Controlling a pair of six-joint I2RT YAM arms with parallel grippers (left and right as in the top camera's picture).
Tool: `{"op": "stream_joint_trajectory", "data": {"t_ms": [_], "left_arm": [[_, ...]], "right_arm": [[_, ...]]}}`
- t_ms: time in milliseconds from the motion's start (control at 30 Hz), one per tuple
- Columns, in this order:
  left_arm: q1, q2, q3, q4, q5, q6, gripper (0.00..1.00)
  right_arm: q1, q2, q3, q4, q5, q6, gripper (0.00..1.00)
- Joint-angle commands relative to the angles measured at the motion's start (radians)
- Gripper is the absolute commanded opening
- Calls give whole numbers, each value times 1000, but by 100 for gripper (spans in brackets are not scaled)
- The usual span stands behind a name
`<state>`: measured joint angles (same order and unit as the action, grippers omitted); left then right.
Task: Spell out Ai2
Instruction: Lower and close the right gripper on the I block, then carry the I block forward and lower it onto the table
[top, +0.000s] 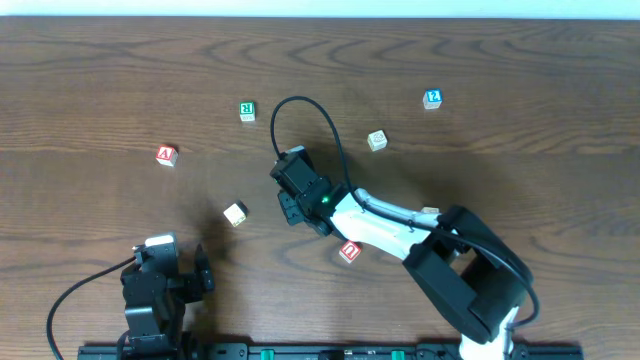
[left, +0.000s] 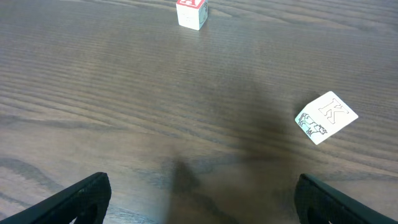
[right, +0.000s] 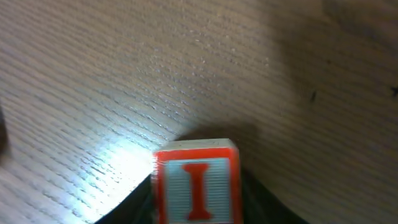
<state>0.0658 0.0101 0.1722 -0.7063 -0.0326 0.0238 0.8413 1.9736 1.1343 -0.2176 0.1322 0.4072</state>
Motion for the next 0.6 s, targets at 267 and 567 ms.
{"op": "stream_joint_trajectory", "data": {"t_ms": [267,567], "left_arm": [[6,-4,-12,-24,0,6,95],[6,-4,-12,-24,0,6,95]], "right_arm": [[4,6,33,-10,18,3,31],[2,3,191,-161,74,-39,31]]}}
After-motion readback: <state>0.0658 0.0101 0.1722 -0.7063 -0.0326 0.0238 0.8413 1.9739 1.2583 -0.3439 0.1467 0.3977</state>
